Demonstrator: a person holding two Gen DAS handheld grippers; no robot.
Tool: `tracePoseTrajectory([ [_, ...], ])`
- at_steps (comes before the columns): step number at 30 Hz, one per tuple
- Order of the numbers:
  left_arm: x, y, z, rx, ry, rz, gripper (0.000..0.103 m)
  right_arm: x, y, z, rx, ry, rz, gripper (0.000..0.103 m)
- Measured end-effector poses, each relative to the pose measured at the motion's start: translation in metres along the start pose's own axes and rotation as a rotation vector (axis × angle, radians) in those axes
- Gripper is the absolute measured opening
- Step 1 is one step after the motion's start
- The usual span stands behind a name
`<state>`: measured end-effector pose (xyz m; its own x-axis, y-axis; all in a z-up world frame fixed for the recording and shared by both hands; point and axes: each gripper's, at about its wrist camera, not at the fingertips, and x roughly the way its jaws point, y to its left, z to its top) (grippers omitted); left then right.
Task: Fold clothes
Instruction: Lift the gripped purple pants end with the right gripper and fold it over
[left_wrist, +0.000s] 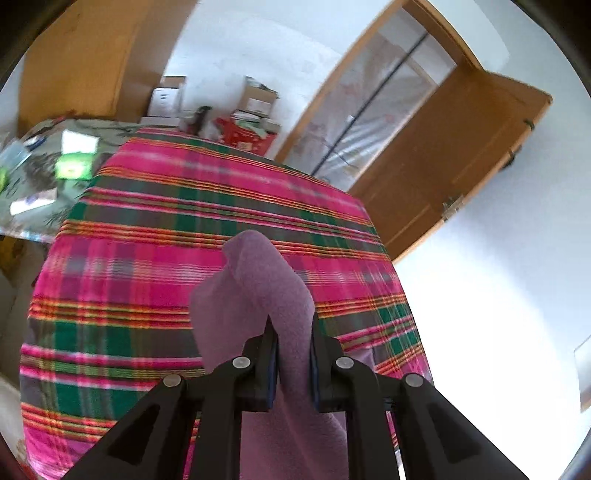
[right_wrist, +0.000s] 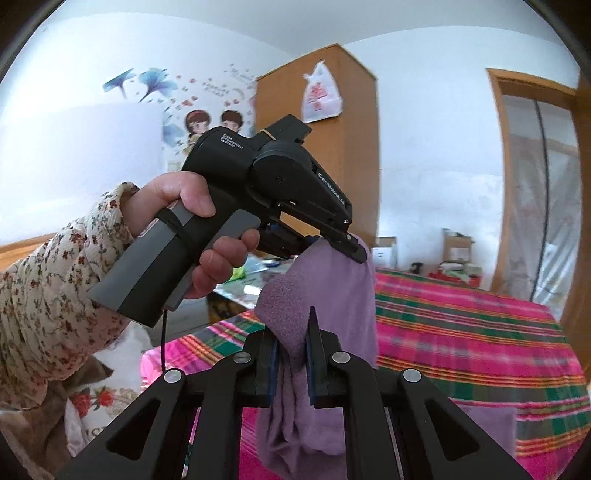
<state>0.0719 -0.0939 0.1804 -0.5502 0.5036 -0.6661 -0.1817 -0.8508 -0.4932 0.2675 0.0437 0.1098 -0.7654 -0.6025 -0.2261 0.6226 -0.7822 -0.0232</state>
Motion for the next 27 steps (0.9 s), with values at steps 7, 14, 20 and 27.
tracePoseTrajectory([
  [7,0.028,-0.033,0.0,0.043,0.049,-0.02,0.014,-0.023,-0.02,-0.006,0.033,-0.004,-0.059,0.012],
  [14,0.052,-0.057,0.003,0.072,0.085,-0.014,0.014,-0.04,-0.043,-0.015,0.076,0.007,-0.101,0.012],
  [20,0.081,-0.08,0.0,0.104,0.141,-0.019,0.014,-0.055,-0.065,-0.026,0.138,0.025,-0.129,0.012],
  [27,0.114,-0.103,-0.008,0.14,0.207,-0.013,0.014,-0.074,-0.091,-0.046,0.203,0.047,-0.172,0.012],
])
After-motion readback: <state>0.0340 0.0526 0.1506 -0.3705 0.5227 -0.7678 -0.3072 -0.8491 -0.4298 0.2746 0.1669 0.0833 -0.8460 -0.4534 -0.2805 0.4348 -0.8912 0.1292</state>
